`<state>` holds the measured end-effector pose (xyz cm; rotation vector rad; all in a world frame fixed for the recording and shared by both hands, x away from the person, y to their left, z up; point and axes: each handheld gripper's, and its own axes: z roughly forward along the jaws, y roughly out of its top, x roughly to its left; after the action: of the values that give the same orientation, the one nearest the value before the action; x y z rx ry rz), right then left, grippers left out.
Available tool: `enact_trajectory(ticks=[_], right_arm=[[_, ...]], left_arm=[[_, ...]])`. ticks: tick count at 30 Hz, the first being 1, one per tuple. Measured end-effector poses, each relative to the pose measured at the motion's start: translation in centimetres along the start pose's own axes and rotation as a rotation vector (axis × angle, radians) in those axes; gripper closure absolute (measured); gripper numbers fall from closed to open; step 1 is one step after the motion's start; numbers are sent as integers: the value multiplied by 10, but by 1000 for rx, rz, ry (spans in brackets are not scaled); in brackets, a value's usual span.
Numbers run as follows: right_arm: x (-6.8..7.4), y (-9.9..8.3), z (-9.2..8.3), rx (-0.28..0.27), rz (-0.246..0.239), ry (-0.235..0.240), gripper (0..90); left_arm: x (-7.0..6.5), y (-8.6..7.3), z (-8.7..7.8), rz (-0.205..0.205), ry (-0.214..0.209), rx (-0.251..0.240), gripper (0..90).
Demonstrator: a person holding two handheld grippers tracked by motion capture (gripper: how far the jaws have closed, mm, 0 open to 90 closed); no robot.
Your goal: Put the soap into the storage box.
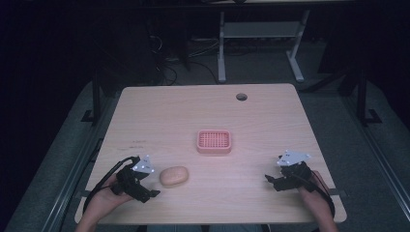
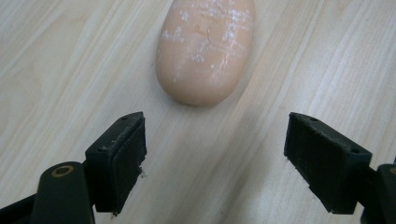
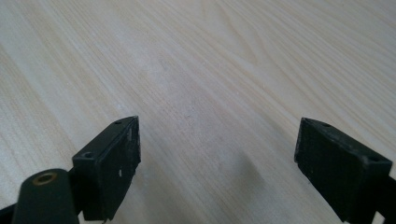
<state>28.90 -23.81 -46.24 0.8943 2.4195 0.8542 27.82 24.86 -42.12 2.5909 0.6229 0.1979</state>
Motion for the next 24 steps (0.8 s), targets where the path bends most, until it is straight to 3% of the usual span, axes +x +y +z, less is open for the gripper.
enact_trajectory(ticks=[19, 24], right_arm=[[-1, -1, -1, -9, 0, -2, 138], [-1, -1, -2, -11, 0, 0, 138]], left_arm=[[3, 37, 12, 72, -32, 51, 189], [3, 43, 17, 69, -46, 53, 187]])
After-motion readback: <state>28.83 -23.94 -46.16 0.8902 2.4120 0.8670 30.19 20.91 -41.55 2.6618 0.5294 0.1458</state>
